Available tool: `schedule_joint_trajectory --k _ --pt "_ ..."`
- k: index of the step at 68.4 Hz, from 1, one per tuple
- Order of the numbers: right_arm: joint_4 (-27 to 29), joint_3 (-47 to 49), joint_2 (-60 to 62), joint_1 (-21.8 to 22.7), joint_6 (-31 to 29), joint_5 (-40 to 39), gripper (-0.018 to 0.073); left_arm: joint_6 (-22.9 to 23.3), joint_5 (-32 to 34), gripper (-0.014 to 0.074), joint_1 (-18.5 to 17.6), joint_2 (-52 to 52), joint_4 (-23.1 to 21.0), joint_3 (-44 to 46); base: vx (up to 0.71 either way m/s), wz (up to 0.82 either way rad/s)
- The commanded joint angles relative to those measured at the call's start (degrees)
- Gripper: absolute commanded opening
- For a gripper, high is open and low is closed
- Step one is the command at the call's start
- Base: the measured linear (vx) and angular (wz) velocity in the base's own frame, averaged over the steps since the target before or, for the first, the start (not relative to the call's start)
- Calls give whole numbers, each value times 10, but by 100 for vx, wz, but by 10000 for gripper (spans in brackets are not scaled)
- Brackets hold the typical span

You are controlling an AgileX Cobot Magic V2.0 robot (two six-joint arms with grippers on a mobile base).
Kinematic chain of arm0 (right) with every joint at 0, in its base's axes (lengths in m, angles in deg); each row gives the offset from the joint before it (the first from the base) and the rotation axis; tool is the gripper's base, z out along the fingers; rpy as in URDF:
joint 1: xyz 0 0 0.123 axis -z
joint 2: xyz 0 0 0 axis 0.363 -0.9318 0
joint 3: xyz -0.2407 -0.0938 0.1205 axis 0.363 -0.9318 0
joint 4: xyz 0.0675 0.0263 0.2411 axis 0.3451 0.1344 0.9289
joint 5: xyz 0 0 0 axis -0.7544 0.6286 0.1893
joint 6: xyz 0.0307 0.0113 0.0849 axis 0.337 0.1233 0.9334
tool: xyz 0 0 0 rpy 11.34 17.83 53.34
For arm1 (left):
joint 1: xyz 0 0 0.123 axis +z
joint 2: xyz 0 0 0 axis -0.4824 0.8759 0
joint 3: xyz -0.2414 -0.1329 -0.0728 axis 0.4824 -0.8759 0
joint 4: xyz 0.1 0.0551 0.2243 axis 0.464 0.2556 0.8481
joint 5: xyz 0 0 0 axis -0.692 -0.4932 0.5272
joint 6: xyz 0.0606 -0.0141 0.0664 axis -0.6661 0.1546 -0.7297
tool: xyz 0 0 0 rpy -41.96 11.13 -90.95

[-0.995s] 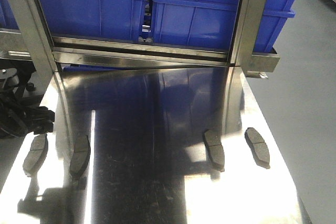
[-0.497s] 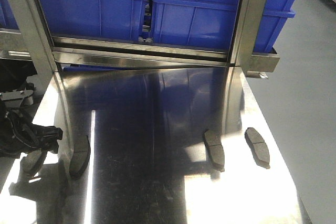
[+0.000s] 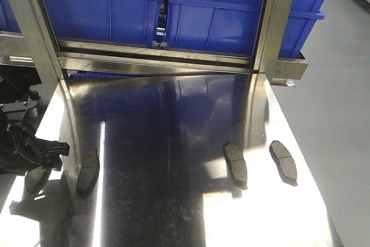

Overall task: Move and align brake pads A on conveyor
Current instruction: 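Lower the left gripper and grasp the brake pad nearest it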

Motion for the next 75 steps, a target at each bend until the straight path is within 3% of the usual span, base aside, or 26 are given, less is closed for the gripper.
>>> schedule_joint_trajectory --k 1,25,55,75 --pt "-4 -11 9 4 -1 -42 -10 -1 10 476 -2 -15 -3 17 0 0" --pt "-4 -11 9 4 -1 -42 -10 -2 10 452 -2 -2 -2 17 0 0" --pt "-4 -11 9 4 -1 -42 -10 -2 1 192 -2 -5 7 17 0 0" --pt "-4 -11 9 4 -1 -42 -10 -2 6 174 -2 -34 13 17 0 0"
